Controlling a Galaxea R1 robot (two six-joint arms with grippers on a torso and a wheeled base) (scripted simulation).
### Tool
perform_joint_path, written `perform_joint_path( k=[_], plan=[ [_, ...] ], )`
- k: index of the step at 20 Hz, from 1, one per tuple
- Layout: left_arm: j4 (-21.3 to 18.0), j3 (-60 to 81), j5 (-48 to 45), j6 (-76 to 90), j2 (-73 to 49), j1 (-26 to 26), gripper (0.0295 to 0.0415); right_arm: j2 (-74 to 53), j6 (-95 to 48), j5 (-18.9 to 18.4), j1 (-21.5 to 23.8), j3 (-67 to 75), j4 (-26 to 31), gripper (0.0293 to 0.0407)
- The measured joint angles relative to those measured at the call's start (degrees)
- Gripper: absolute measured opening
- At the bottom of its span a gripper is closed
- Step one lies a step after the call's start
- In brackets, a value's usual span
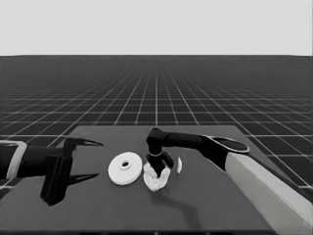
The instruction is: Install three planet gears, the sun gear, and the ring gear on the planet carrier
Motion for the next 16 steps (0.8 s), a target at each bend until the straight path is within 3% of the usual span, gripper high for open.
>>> perform_joint_path(
  k=[2,3,10,11,12,14,16],
  plan=[
    [0.0,0.0,0.0,0.0,0.0,0.0,0.0385,0.0,0.57,0.0,0.01,0.0,0.0,0.0369],
    [0.0,0.0,0.0,0.0,0.0,0.0,0.0385,0.0,0.69,0.0,0.01,0.0,-0.01,0.038],
    [0.0,0.0,0.0,0.0,0.0,0.0,0.0385,0.0,0.85,0.01,0.01,0.0,-0.01,0.0385],
    [0.0,0.0,0.0,0.0,0.0,0.0,0.0385,-0.55,-21.63,-1.55,2.77,2.28,2.41,0.0393],
    [0.0,0.0,0.0,0.0,0.0,0.0,0.0385,-0.74,-35.79,-2.17,4.94,3.34,3.95,0.0391],
    [0.0,0.0,0.0,0.0,0.0,0.0,0.0385,-0.9,-49.27,-2.36,6.89,4.04,5.56,0.0386],
    [0.0,0.0,0.0,0.0,0.0,0.0,0.0385,-0.96,-54.02,-2.34,7.51,4.2,6.18,0.0385]
  ],
)
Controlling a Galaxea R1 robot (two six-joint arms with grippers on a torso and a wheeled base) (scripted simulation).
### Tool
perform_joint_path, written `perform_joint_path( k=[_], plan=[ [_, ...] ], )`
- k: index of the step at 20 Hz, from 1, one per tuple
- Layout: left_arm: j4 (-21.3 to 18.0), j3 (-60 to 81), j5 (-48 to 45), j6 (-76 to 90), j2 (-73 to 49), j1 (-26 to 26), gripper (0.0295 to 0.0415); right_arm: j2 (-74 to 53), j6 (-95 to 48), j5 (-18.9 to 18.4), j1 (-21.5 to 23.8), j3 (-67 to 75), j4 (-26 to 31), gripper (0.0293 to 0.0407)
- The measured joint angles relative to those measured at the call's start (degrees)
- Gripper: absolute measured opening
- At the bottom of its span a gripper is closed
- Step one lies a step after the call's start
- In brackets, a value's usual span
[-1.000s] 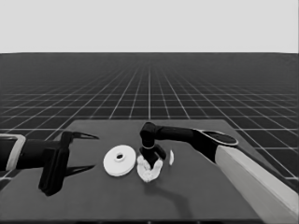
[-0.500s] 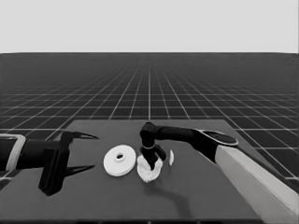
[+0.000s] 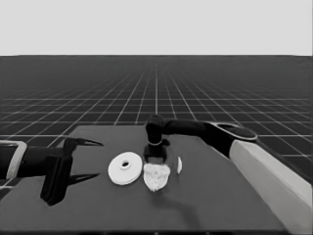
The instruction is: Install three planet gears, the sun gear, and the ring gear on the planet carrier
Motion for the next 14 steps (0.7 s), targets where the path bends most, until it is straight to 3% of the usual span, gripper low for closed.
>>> perform_joint_path(
  k=[4,5,6,8,10,14],
  plan=[
    [0.0,0.0,0.0,0.0,0.0,0.0,0.0385,-0.04,-2.24,0.04,0.25,0.05,0.31,0.0385],
    [0.0,0.0,0.0,0.0,0.0,0.0,0.0385,-15.82,-25.71,8.45,-6.84,26.45,-12.25,0.0404],
    [0.0,0.0,0.0,0.0,0.0,0.0,0.0385,-40.58,-40.49,13.37,-13.7,47.75,-19.8,0.0395],
    [0.0,0.0,0.0,0.0,0.0,0.0,0.0385,-64.97,-54.3,17.94,-19.37,67.71,-26.86,0.0386],
    [0.0,0.0,0.0,0.0,0.0,0.0,0.0385,-72.79,-59.09,19.58,-21.06,74.74,-29.31,0.0385],
    [0.0,0.0,0.0,0.0,0.0,0.0,0.0385,-76.23,-61.31,20.35,-21.75,77.96,-30.46,0.0385]
  ],
)
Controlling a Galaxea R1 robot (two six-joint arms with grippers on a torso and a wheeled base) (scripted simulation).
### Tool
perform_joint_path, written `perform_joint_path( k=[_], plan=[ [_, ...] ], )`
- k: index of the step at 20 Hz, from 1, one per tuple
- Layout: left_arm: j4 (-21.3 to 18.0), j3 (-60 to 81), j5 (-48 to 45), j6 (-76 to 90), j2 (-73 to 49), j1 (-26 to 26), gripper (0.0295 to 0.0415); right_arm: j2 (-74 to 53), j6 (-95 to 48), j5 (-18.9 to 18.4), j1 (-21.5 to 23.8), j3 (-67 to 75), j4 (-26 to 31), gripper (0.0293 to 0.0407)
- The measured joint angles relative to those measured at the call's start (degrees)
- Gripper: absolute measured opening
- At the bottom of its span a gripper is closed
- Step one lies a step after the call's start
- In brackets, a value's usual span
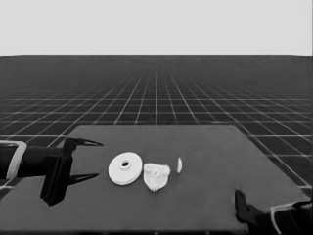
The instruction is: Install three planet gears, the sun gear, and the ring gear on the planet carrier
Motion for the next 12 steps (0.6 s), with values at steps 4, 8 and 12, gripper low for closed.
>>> perform_joint_path(
  k=[4,8,12],
  plan=[
    [0.92,-44.93,50.52,-78.67,45.13,13.94,0.0396,-0.38,-0.27,0.09,-0.07,0.37,-0.14,0.0385],
    [-11.27,-66.09,48.18,-80.16,51.84,14.94,0.0385,-0.42,-0.3,0.11,-0.07,0.41,-0.16,0.0385],
    [-6.81,-73.03,44.34,-77.96,54.3,22.13,0.0385,-0.43,-0.3,0.11,-0.07,0.42,-0.16,0.0385]
  ],
)
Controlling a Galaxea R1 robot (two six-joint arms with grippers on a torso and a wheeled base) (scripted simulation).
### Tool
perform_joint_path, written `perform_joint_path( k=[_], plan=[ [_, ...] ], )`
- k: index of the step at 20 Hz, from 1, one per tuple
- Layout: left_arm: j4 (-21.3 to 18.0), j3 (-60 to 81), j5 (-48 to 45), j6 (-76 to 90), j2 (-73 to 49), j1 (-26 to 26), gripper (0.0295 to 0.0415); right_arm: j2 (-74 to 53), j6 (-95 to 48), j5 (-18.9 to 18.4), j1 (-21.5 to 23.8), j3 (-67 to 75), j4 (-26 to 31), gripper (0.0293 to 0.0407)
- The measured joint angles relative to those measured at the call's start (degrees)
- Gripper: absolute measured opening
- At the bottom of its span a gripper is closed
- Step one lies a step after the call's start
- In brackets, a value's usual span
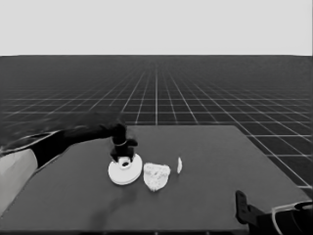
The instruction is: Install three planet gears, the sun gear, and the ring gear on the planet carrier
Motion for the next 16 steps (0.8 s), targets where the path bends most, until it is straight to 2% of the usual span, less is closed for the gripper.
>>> perform_joint_path(
  k=[3,8,9,16],
  plan=[
    [1.95,-3.3,-1.96,1.43,1.27,2.99,0.0385,0.0,0.0,0.0,0.0,0.0,0.0,0.0385],
    [2.37,-4.16,-2.46,1.81,1.6,3.56,0.0385,0.0,0.0,0.0,0.0,0.0,0.0,0.0385],
    [2.38,-4.19,-2.47,1.82,1.61,3.57,0.0349,0.0,0.0,0.0,0.0,0.0,0.0,0.0385],
    [2.39,-4.22,-2.48,1.83,1.62,3.56,0.0348,0.0,0.0,0.0,0.0,0.0,0.0,0.0385]
  ],
)
